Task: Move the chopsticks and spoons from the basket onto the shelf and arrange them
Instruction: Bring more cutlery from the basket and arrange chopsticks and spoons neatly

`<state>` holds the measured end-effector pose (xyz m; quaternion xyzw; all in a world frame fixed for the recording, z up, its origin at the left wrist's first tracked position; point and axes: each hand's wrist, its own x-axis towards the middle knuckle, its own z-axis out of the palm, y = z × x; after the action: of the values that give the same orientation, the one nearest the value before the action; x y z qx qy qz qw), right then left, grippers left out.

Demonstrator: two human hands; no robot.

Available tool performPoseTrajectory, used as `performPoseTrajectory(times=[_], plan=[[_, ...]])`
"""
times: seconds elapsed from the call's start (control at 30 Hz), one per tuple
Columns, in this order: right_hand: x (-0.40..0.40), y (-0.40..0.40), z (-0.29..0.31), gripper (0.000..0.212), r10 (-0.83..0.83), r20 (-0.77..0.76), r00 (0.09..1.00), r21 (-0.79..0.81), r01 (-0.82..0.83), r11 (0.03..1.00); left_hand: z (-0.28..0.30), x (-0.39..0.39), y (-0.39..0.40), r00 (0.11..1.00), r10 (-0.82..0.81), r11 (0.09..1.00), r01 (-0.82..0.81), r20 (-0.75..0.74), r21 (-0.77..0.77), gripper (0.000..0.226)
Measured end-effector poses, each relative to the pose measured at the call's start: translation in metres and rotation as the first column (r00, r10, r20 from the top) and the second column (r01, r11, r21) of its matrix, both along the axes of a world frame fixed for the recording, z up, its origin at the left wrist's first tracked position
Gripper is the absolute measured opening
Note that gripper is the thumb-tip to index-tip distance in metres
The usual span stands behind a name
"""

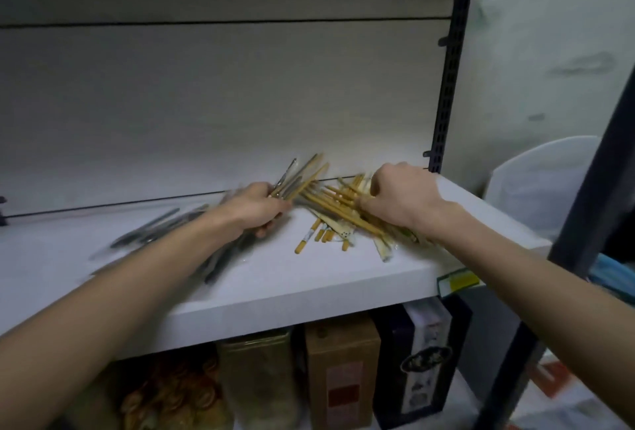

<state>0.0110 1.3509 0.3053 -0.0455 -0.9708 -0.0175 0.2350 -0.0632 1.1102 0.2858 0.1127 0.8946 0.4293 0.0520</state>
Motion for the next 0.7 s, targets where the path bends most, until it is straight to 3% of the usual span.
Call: performPoseTrajectory(times=[0.13, 0.27, 0.37, 0.5, 0.6, 0.7], plan=[[-0.008, -0.008, -0.002, 0.022, 0.155, -0.111, 0.982, -0.083, -0.165, 0.983, 0.001, 0.006, -0.002, 1.000, 0.026, 0.998, -0.027, 0.014, 0.051, 0.021], [-0.018, -0.033, -0.002, 0.030, 0.311, -0.003, 0.950, -0.156, -0.308, 0.939, 0.007, 0.012, -0.006, 0.999, 0.041, 0.997, -0.042, 0.009, 0.072, 0.016], [-0.029, -0.045, -0.007, 0.033, 0.268, 0.096, 0.959, -0.079, -0.261, 0.962, 0.012, 0.012, -0.021, 0.999, 0.035, 0.997, -0.037, 0.030, 0.073, 0.012], [-0.031, -0.050, -0.008, 0.020, 0.178, 0.048, 0.983, -0.005, -0.178, 0.984, 0.015, 0.013, -0.042, 0.978, -0.028, 0.972, -0.022, 0.206, 0.233, 0.010], [-0.029, -0.055, 0.000, 0.023, 0.105, 0.073, 0.992, -0.111, -0.097, 0.989, 0.020, 0.019, -0.053, 0.959, -0.047, 0.928, -0.061, 0.280, 0.366, 0.007], [-0.031, -0.058, 0.011, 0.028, 0.120, 0.182, 0.976, -0.221, -0.078, 0.972, 0.025, 0.021, -0.067, 0.951, -0.042, 0.919, -0.083, 0.306, 0.385, 0.018]])
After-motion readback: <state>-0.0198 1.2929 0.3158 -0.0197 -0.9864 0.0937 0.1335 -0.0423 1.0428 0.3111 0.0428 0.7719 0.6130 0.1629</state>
